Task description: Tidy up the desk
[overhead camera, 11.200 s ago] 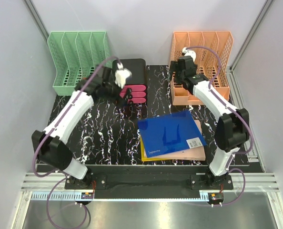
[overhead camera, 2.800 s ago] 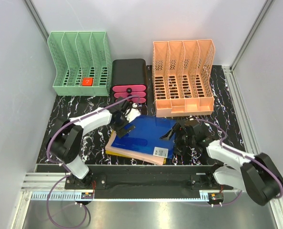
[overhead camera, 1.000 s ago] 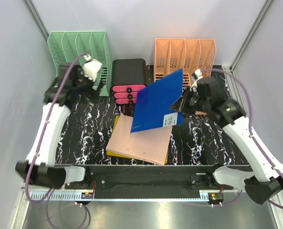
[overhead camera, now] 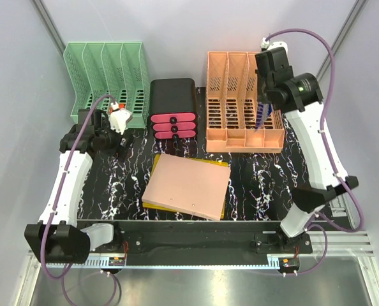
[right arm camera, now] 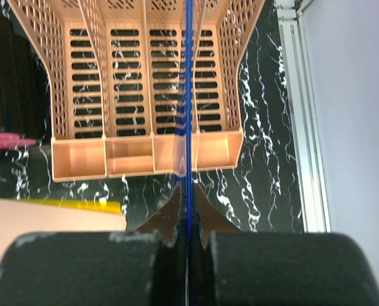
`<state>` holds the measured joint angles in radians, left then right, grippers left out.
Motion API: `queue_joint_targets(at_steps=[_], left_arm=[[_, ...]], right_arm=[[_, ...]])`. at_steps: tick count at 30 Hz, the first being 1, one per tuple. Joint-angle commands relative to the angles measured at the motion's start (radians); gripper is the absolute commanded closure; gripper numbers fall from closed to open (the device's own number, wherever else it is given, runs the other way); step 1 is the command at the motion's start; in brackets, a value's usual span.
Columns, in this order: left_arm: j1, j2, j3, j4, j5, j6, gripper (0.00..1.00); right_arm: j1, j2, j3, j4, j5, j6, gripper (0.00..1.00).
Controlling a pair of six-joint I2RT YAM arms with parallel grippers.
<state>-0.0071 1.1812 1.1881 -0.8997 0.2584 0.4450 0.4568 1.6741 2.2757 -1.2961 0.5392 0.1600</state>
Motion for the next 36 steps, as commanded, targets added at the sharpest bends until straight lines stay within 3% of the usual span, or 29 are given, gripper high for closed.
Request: queue_joint_targets(at_steps=[1, 8, 19, 31, 32, 33, 34, 36], left_arm=[[0.007, -0.038, -0.016, 0.042, 0.021, 0.015, 0.01], [0.006, -0.046, -0.058, 0.053, 0.013, 0.032, 0.01], [0.006, -0.041, -0.081, 0.070, 0.016, 0.032, 0.01], [0.006, -0.057, -0.082, 0.070, 0.012, 0.032, 0.01], [0.006, -0.057, -0.084, 0.070, 0.013, 0.032, 0.01], [0.006, -0.058, -0.084, 0.070, 0.013, 0.034, 0.01], [0.006, -0.061, -0.087, 0.070, 0.013, 0.032, 0.01], [0.006, -0.063, -0.088, 0.070, 0.016, 0.032, 0.01]], right_arm=[[-0.021, 0.079, 0.103, 0.104, 0.027, -0.040, 1.00], [-0.047, 0.164, 0.176, 0.135, 0.001, -0.056, 1.00], [-0.076, 0.260, 0.159, 0.159, -0.080, -0.042, 1.00], [-0.214, 0.368, 0.150, 0.090, -0.284, 0.033, 1.00], [-0.228, 0.374, 0.150, 0.089, -0.286, 0.039, 0.97], [-0.231, 0.384, 0.143, 0.089, -0.286, 0.045, 0.86], [-0.237, 0.389, 0.145, 0.089, -0.282, 0.050, 0.56], [-0.242, 0.394, 0.151, 0.089, -0.265, 0.067, 0.33]])
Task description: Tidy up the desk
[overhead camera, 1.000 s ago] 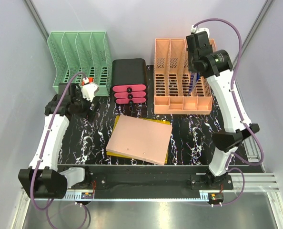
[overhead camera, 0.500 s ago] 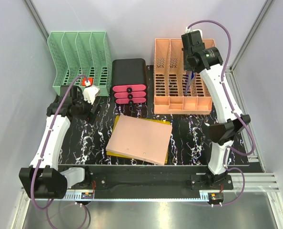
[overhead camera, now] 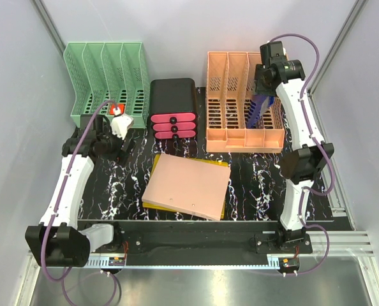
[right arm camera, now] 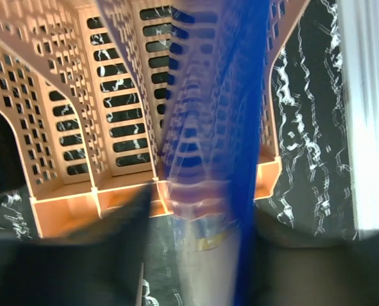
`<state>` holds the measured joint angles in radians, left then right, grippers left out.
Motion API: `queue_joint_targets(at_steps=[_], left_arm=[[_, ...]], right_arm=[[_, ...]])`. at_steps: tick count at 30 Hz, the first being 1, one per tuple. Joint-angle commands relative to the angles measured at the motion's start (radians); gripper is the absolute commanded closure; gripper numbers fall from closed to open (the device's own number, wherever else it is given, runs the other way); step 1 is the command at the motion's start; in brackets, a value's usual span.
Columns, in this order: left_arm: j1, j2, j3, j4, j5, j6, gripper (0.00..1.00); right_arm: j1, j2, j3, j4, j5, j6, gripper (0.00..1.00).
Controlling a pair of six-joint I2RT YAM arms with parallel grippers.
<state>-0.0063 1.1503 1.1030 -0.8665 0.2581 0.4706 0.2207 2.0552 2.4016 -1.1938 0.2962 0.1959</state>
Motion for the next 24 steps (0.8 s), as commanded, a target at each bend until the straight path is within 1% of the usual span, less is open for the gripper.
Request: queue_joint_targets(at_steps=[1, 4, 6, 10, 11, 13, 14, 15, 16, 17, 18, 20, 21, 22, 23, 24], left_arm=[[0.006, -0.032, -0.006, 0.037, 0.018, 0.007, 0.01], [0.005, -0.035, -0.012, 0.037, 0.020, 0.005, 0.01], [0.005, -0.034, -0.015, 0.035, 0.021, 0.003, 0.01], [0.005, -0.031, -0.015, 0.037, 0.027, -0.001, 0.01], [0.005, -0.031, -0.015, 0.037, 0.029, -0.003, 0.01], [0.005, -0.031, -0.015, 0.035, 0.035, -0.001, 0.01], [0.005, -0.029, -0.015, 0.037, 0.035, -0.001, 0.01], [0.005, -0.026, -0.014, 0.035, 0.036, -0.001, 0.01], [0.005, -0.024, -0.014, 0.035, 0.036, -0.003, 0.01], [0.005, -0.024, -0.015, 0.037, 0.039, -0.004, 0.01], [0.005, -0.021, -0.017, 0.037, 0.046, -0.004, 0.01], [0.005, -0.023, -0.022, 0.037, 0.052, -0.004, 0.01], [0.005, -0.023, -0.031, 0.037, 0.064, 0.002, 0.01], [0.005, -0.020, -0.035, 0.035, 0.072, 0.008, 0.01], [0.005, -0.017, -0.041, 0.035, 0.070, 0.022, 0.01], [0.005, -0.012, -0.046, 0.035, 0.066, 0.032, 0.01]], right_arm=[[-0.007, 0.010, 0.028, -0.012, 0.001, 0.037, 0.19], [-0.007, -0.030, 0.031, 0.013, 0.053, 0.050, 0.01], [-0.009, -0.069, 0.034, 0.031, 0.069, 0.048, 0.01], [-0.009, -0.151, 0.036, 0.039, 0.191, 0.072, 0.00], [-0.011, -0.205, 0.018, 0.042, 0.211, 0.091, 0.00], [-0.009, -0.277, -0.100, 0.094, 0.221, 0.108, 0.00], [-0.009, -0.370, -0.163, 0.129, 0.207, 0.129, 0.00], [-0.009, -0.427, -0.317, 0.228, 0.152, 0.140, 0.00], [-0.009, -0.488, -0.410, 0.296, 0.117, 0.149, 0.00], [-0.009, -0.604, -0.497, 0.348, 0.086, 0.181, 0.00], [-0.009, -0.657, -0.653, 0.444, 0.008, 0.188, 0.00], [-0.009, -0.777, -0.821, 0.488, -0.057, 0.232, 0.00], [-0.007, -0.797, -0.860, 0.493, -0.163, 0.246, 0.00], [-0.007, -0.813, -0.893, 0.479, -0.216, 0.267, 0.00], [-0.006, -0.840, -0.977, 0.470, -0.274, 0.324, 0.00], [-0.003, -0.860, -1.034, 0.486, -0.410, 0.348, 0.00]])
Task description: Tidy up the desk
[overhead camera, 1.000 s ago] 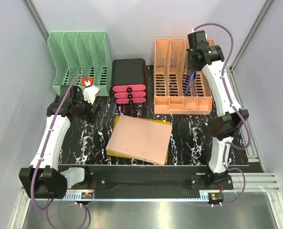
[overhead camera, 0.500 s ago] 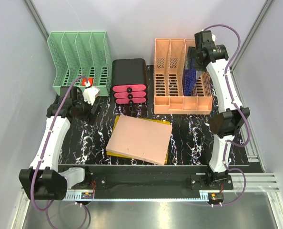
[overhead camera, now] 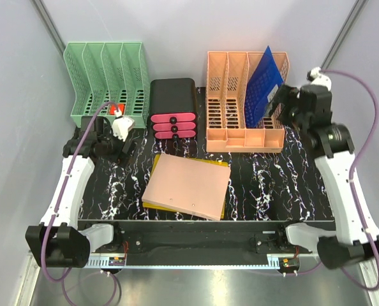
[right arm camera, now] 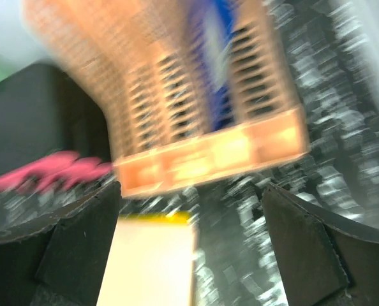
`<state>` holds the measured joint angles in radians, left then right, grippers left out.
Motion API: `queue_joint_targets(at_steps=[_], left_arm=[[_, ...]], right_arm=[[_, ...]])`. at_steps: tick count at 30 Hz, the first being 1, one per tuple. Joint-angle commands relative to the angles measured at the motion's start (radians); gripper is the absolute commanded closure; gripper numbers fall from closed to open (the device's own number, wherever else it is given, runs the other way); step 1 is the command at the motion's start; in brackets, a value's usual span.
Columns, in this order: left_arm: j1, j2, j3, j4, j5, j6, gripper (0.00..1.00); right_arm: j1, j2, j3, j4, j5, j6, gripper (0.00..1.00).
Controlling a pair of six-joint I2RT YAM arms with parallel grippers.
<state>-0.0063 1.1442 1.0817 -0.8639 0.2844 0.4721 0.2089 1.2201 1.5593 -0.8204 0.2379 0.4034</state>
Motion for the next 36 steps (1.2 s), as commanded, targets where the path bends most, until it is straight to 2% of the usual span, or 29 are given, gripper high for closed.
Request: queue_joint_targets(at_steps=[1, 2, 3, 6, 8, 11, 13, 16, 21, 25, 36], left_arm=[[0.005, 0.005, -0.043, 0.034, 0.026, 0.043, 0.01], [0.005, 0.011, -0.055, 0.039, 0.003, 0.072, 0.01], [0.005, 0.015, -0.074, 0.045, -0.008, 0.088, 0.01], [0.005, 0.044, -0.146, 0.080, -0.047, 0.131, 0.01], [0.000, 0.074, -0.189, 0.104, -0.085, 0.152, 0.01], [-0.029, 0.097, -0.223, 0.144, -0.120, 0.158, 0.01], [-0.060, 0.107, -0.233, 0.163, -0.132, 0.152, 0.01], [-0.109, 0.124, -0.259, 0.198, -0.166, 0.137, 0.01], [-0.167, 0.158, -0.282, 0.241, -0.198, 0.111, 0.01], [-0.196, 0.184, -0.281, 0.266, -0.217, 0.105, 0.01], [-0.247, 0.235, -0.266, 0.301, -0.235, 0.088, 0.01]], right_arm=[[0.015, -0.046, -0.250, 0.122, -0.403, 0.168, 0.00], [0.024, -0.097, -0.387, 0.141, -0.457, 0.234, 0.00], [0.029, -0.125, -0.457, 0.206, -0.570, 0.268, 0.00], [0.044, -0.238, -0.691, 0.311, -0.713, 0.403, 0.00], [0.059, -0.313, -0.811, 0.340, -0.729, 0.486, 0.00], [0.119, -0.364, -0.908, 0.375, -0.713, 0.544, 0.00], [0.173, -0.364, -0.946, 0.429, -0.697, 0.575, 0.00], [0.252, -0.283, -1.002, 0.536, -0.678, 0.633, 0.00], [0.299, -0.142, -1.053, 0.687, -0.672, 0.658, 0.00], [0.302, -0.058, -1.068, 0.707, -0.661, 0.635, 0.00], [0.302, -0.001, -1.104, 0.744, -0.649, 0.638, 0.00]])
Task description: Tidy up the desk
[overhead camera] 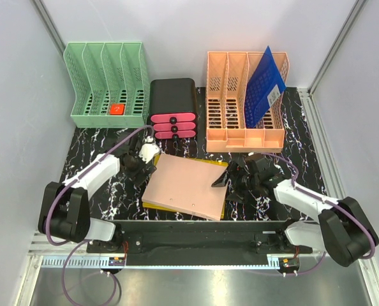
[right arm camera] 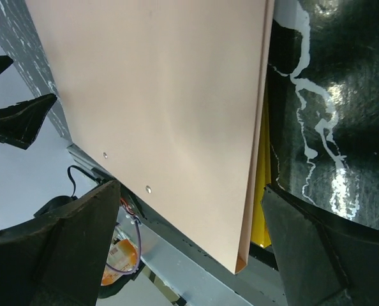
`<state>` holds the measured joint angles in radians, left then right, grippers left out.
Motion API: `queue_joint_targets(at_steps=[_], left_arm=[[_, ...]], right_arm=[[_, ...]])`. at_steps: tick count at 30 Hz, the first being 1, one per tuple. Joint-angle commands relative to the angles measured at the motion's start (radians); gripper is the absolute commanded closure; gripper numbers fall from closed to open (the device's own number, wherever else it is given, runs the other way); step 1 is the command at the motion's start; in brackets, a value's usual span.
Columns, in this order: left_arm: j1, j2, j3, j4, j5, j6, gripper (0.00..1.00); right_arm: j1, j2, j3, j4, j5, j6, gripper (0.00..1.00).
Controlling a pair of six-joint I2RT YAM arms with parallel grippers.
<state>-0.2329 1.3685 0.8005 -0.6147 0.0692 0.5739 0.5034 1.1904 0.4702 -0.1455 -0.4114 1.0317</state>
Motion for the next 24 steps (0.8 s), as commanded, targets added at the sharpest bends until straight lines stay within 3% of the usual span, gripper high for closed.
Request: queue_joint_targets(at_steps=[1, 13, 24], left_arm=[[-0.023, 0.014, 0.017, 0.055, -0.023, -0.017, 0.01], [-0.065, 0.056, 0.035, 0.072, -0.037, -0.031, 0.01], [-0.117, 0.099, 0.028, 0.107, -0.042, -0.062, 0.01]], right_arm=[[0.007, 0.046, -0.016, 0.075, -0.001, 0.011, 0.00], [0.007, 0.146, -0.056, 0.211, -0.029, 0.034, 0.00], [0.007, 0.149, -0.097, 0.222, -0.020, 0.033, 0.00]])
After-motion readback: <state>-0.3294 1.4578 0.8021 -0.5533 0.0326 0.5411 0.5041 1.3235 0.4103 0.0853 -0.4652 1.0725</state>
